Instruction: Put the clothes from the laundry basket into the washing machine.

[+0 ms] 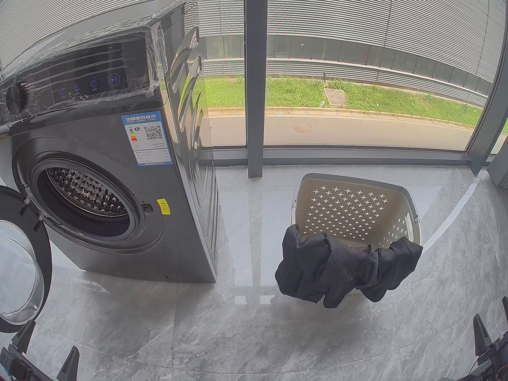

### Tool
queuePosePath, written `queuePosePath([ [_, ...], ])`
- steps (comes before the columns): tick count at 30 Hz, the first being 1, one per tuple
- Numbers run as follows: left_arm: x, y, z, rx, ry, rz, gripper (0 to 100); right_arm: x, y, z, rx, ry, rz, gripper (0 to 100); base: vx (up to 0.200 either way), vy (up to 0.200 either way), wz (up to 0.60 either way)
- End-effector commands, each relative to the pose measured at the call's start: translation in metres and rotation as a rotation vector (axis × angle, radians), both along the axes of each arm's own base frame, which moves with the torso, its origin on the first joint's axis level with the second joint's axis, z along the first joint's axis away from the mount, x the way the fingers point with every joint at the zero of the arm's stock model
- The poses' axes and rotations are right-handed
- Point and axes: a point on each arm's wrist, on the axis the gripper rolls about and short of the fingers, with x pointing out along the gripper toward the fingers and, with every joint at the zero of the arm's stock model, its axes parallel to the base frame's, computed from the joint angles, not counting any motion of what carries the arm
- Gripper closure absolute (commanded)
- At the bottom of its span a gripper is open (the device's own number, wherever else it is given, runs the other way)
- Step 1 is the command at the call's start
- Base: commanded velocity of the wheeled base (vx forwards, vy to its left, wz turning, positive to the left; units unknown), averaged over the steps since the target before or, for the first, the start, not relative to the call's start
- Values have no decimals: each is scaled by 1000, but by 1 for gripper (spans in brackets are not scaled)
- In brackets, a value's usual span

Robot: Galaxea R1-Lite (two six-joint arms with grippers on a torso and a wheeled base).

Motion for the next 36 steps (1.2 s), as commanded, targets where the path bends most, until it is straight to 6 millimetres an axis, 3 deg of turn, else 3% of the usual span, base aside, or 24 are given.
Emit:
queuePosePath([
  [1,0,0,-5,0,1,0,0,0,0,-5,0,1,1,0,0,0,0],
  [29,0,0,-5,2,0,1,0,0,0,-5,0,1,1,0,0,-193,0],
  [36,0,0,-5,2,0,1,0,0,0,-5,1,1,1,0,0,0,0],
])
